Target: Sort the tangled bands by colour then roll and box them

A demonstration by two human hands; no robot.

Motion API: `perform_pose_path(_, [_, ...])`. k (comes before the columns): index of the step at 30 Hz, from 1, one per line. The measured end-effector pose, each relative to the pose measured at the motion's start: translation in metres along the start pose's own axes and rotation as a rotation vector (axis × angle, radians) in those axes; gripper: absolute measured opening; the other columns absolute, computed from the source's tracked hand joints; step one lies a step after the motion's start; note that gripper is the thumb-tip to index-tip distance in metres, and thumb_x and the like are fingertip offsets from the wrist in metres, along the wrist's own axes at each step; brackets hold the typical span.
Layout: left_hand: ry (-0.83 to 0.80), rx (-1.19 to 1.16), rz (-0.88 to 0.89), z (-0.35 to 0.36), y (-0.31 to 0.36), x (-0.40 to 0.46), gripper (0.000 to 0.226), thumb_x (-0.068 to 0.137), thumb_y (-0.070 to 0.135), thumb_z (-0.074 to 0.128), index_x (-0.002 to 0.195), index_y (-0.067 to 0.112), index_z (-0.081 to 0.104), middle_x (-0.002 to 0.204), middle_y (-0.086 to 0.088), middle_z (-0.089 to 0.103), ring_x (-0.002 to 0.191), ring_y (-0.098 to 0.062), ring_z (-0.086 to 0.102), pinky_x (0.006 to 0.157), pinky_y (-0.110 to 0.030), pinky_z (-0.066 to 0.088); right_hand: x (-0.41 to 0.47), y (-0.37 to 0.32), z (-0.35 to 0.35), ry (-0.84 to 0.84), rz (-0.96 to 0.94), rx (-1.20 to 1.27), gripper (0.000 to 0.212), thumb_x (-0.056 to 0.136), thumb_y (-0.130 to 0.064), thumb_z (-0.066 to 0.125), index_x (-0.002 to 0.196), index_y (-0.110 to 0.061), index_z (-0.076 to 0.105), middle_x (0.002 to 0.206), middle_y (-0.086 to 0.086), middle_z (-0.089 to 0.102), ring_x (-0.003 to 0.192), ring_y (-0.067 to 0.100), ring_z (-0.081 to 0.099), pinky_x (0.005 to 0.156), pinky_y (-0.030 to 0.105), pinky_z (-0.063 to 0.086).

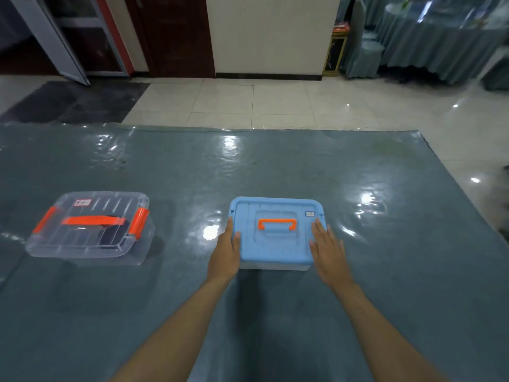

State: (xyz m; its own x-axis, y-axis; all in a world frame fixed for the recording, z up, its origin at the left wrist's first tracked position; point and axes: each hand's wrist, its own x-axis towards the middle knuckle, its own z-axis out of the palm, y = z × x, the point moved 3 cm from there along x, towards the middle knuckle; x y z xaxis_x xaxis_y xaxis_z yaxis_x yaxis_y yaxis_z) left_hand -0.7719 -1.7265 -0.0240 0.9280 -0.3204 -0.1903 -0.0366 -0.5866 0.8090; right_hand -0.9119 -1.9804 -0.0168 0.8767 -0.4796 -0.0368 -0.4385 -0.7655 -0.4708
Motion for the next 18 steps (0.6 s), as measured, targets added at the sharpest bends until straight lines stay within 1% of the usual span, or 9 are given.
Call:
perform_pose_path(3, [-0.018,0.009,0.001,0.000,-0.003,0.005,0.061,0.111,0.055,0.030,0.167,0.041,0.013,0.167,0.010,0.036,0.150,-0.022,0.042,0.115,-0.037,0.036,0.009,0.007,0.009,-0.006,0.040,0.193,0.060,0.115,-0.029,0.035,0.168,-0.021,0.009,0.174,-0.012,0.000,0.163,0.016,0.004,0.132,0.048,0.012])
perform_pose_path(5, [-0.048,0.047,-0.019,-0.001,-0.006,0.006,0.063,0.109,0.060,0.030,0.167,0.044,0.009,0.167,0.009,0.038,0.148,-0.025,0.045,0.115,-0.041,0.038,0.012,0.008,0.011,0.020,0.081,0.290,0.063,0.114,-0.030,0.036,0.168,-0.019,0.006,0.175,-0.011,0.000,0.163,0.013,0.006,0.131,0.035,0.010])
perform_pose_path(7, [-0.081,0.099,-0.043,-0.003,-0.005,0.006,0.065,0.108,0.063,0.029,0.165,0.047,0.004,0.158,0.000,0.050,0.137,-0.031,0.056,0.108,-0.043,0.045,0.012,0.009,0.012,0.025,0.104,0.302,0.063,0.114,-0.031,0.037,0.168,-0.019,0.009,0.175,-0.010,0.005,0.162,0.012,0.011,0.126,0.024,0.010])
perform_pose_path(8, [-0.089,0.140,-0.054,-0.005,-0.005,0.006,0.065,0.107,0.065,0.028,0.165,0.048,0.002,0.149,-0.006,0.059,0.128,-0.033,0.061,0.102,-0.043,0.049,0.013,0.009,0.011,0.024,0.112,0.292,0.062,0.114,-0.031,0.038,0.168,-0.018,0.011,0.176,-0.008,0.007,0.161,0.013,0.014,0.126,0.024,0.010])
perform_pose_path(10, [-0.107,0.207,-0.068,-0.007,-0.004,0.008,0.067,0.107,0.066,0.026,0.165,0.048,-0.003,0.128,-0.009,0.067,0.108,-0.032,0.067,0.091,-0.042,0.054,0.014,0.010,0.010,0.014,0.117,0.256,0.062,0.113,-0.031,0.039,0.168,-0.018,0.014,0.176,-0.005,0.011,0.161,0.016,0.018,0.128,0.030,0.015])
perform_pose_path(13, [-0.132,0.281,-0.062,-0.009,-0.002,0.009,0.070,0.106,0.068,0.025,0.165,0.046,-0.007,0.110,-0.008,0.068,0.085,-0.023,0.064,0.075,-0.037,0.051,0.016,0.010,0.008,-0.021,0.132,0.216,0.064,0.113,-0.035,0.040,0.168,-0.018,0.014,0.176,-0.005,0.011,0.160,0.018,0.021,0.128,0.039,0.022])
perform_pose_path(14, [-0.144,0.326,-0.067,-0.011,0.002,0.007,0.071,0.106,0.069,0.024,0.164,0.046,-0.008,0.107,-0.007,0.067,0.082,-0.022,0.063,0.073,-0.037,0.050,0.016,0.008,0.005,-0.027,0.130,0.197,0.066,0.112,-0.037,0.041,0.168,-0.018,0.013,0.176,-0.004,0.011,0.160,0.019,0.021,0.128,0.041,0.024])
perform_pose_path(16, [-0.153,0.391,-0.072,-0.016,0.011,0.007,0.073,0.104,0.072,0.024,0.165,0.044,-0.007,0.116,-0.010,0.066,0.095,-0.028,0.067,0.083,-0.041,0.054,0.021,0.003,-0.003,-0.085,0.146,0.145,0.070,0.111,-0.040,0.044,0.168,-0.017,0.010,0.177,-0.002,0.008,0.161,0.023,0.018,0.128,0.048,0.023])
perform_pose_path(18, [-0.151,0.491,-0.042,-0.025,0.021,0.010,0.075,0.105,0.071,0.025,0.167,0.038,0.001,0.143,-0.012,0.059,0.121,-0.035,0.062,0.102,-0.047,0.051,0.024,-0.006,-0.012,-0.152,0.183,0.064,0.075,0.110,-0.047,0.044,0.168,-0.018,0.008,0.177,-0.002,0.003,0.163,0.025,0.010,0.127,0.055,0.020])
